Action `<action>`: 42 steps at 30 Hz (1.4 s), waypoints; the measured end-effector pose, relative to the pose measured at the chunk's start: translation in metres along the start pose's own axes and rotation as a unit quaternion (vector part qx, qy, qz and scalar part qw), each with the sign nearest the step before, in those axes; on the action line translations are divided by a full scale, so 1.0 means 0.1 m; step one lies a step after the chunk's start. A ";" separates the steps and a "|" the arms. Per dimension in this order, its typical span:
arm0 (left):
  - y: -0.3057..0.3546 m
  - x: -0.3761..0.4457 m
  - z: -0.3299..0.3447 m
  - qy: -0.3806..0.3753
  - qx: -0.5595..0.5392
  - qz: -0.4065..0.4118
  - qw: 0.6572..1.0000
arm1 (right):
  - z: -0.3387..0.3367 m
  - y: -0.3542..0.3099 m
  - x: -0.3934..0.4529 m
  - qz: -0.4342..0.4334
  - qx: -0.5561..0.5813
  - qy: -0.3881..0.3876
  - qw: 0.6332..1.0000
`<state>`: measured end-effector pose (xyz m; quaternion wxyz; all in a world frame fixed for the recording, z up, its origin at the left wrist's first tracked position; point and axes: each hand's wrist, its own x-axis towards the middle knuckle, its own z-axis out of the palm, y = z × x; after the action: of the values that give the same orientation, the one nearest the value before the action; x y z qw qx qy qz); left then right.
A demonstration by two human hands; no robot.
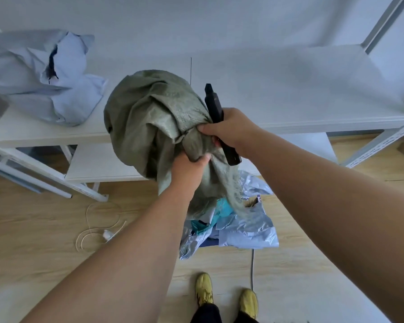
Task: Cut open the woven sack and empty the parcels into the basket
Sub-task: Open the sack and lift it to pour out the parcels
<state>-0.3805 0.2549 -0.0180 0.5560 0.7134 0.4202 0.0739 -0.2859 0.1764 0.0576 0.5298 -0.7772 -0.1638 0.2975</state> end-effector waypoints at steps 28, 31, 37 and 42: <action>0.49 0.10 -0.40 0.138 -0.125 0.155 0.970 | 0.18 0.17 0.12 -0.042 0.002 0.110 0.993; 0.45 0.12 -0.40 0.070 -0.073 0.124 0.987 | 0.19 0.23 0.12 -0.025 -0.064 0.120 0.990; 0.54 0.08 -0.44 0.058 -0.113 0.165 0.978 | 0.17 0.06 0.14 -0.047 0.002 0.166 0.985; 0.41 0.06 -0.45 0.025 -0.102 0.175 0.979 | 0.10 0.00 0.16 -0.048 -0.034 0.187 0.980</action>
<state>-0.3814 0.2906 0.0317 0.5936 0.7135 0.2930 0.2298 -0.2801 0.1926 0.0500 0.5381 -0.8279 -0.1088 0.1148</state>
